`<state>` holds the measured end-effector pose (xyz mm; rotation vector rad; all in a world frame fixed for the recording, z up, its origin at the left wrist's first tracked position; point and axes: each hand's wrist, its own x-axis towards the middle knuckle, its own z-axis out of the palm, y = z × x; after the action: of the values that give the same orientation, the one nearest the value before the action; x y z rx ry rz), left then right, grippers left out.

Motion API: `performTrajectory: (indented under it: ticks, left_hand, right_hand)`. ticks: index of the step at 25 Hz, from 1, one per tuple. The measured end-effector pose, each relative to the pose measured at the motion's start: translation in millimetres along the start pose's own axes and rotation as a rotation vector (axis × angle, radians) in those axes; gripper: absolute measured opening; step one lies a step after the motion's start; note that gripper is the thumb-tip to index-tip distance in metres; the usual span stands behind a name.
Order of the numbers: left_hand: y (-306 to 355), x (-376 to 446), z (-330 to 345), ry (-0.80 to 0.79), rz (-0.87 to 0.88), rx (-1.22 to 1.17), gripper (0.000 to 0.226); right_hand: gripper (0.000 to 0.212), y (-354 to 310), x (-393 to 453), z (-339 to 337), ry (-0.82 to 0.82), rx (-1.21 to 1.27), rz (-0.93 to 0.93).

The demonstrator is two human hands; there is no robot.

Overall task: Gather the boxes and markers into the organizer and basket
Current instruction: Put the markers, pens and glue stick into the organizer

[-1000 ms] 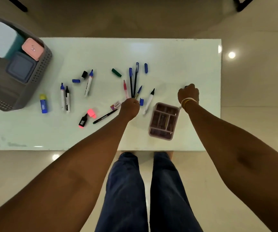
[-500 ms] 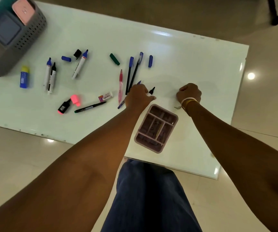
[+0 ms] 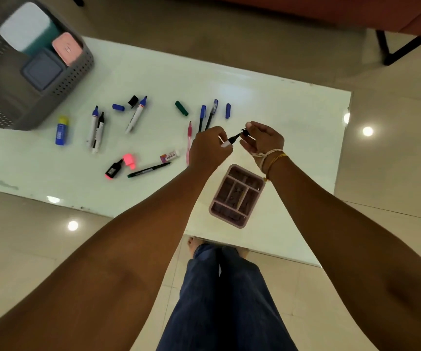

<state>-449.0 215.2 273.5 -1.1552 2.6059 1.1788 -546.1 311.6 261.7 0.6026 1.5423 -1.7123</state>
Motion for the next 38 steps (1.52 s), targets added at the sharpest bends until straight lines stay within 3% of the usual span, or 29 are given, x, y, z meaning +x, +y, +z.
performTrajectory:
  ticks: [8, 14, 17, 19, 21, 25, 27, 29, 33, 38]
  left_hand:
    - [-4.4, -46.4, -50.0, 0.064, -0.012, -0.100, 0.026]
    - [3.9, -77.8, -46.0, 0.000, -0.392, -0.572, 0.027]
    - [11.8, -95.7, -43.4, 0.085, -0.546, -0.804, 0.022]
    - [5.5, -99.0, -41.3, 0.138, -0.469, -0.746, 0.022]
    - [2.7, -101.1, -43.4, 0.081, -0.378, -0.683, 0.024]
    - [10.8, -99.8, -34.6, -0.179, -0.297, -0.476, 0.036]
    - [10.4, -103.9, -34.1, -0.219, -0.338, -0.438, 0.036]
    - [0.1, -107.4, -31.7, -0.255, -0.385, -0.401, 0.038]
    - [-20.6, -117.7, -20.8, -0.261, -0.415, -0.221, 0.042]
    - [-39.7, -115.7, -26.3, -0.261, -0.475, -0.272, 0.043]
  right_hand:
    - [0.014, 2.9, -73.4, 33.6, -0.128, -0.237, -0.063]
    - [0.027, 29.7, -96.2, 32.0, -0.185, -0.298, -0.109]
    - [0.025, 29.2, -101.7, 39.4, -0.227, -0.399, -0.206]
    - [0.022, 24.0, -103.9, 40.8, -0.286, -0.511, -0.224]
    - [0.021, 21.2, -105.6, 34.4, -0.277, -0.608, -0.265]
    - [0.018, 31.5, -101.2, 4.3, 0.012, -0.674, -0.490]
    - [0.019, 28.6, -97.2, -11.3, 0.180, -0.605, -0.554]
    - [0.024, 21.5, -94.7, -25.4, 0.241, -0.604, -0.641]
    - [0.021, 25.1, -90.8, -37.8, 0.179, -0.709, -0.705]
    - [0.016, 38.8, -85.4, -42.6, 0.026, -0.972, -0.558]
